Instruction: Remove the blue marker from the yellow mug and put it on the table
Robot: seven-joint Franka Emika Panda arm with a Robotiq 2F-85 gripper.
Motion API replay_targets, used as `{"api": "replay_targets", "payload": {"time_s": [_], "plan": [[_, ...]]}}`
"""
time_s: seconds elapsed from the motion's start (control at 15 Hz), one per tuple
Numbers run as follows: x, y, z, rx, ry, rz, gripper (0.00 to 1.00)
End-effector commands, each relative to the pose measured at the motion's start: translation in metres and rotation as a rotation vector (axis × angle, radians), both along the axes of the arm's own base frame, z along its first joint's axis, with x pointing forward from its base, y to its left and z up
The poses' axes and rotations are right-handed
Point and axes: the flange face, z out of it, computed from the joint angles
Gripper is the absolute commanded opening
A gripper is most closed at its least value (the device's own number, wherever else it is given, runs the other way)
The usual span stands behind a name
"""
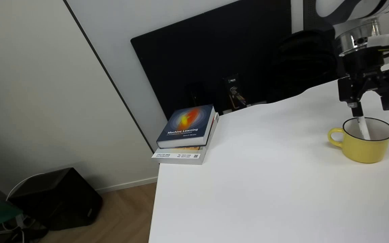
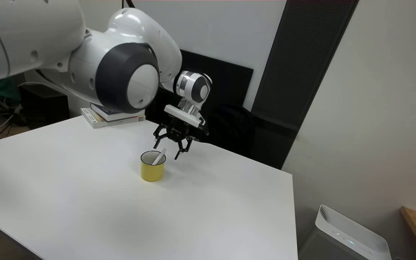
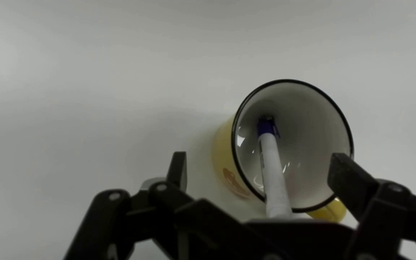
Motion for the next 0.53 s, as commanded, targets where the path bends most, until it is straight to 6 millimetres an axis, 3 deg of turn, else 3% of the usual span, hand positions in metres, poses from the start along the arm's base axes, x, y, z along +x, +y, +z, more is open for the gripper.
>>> {"api": "replay_targets", "payload": {"time_s": [0.0,0.47], "plan": [[0.006,0.002,0.002,-0.013,-0.022,-0.006,1.0],[0.014,0.0,0.013,-0.035,-0.07,-0.001,1.0]]}}
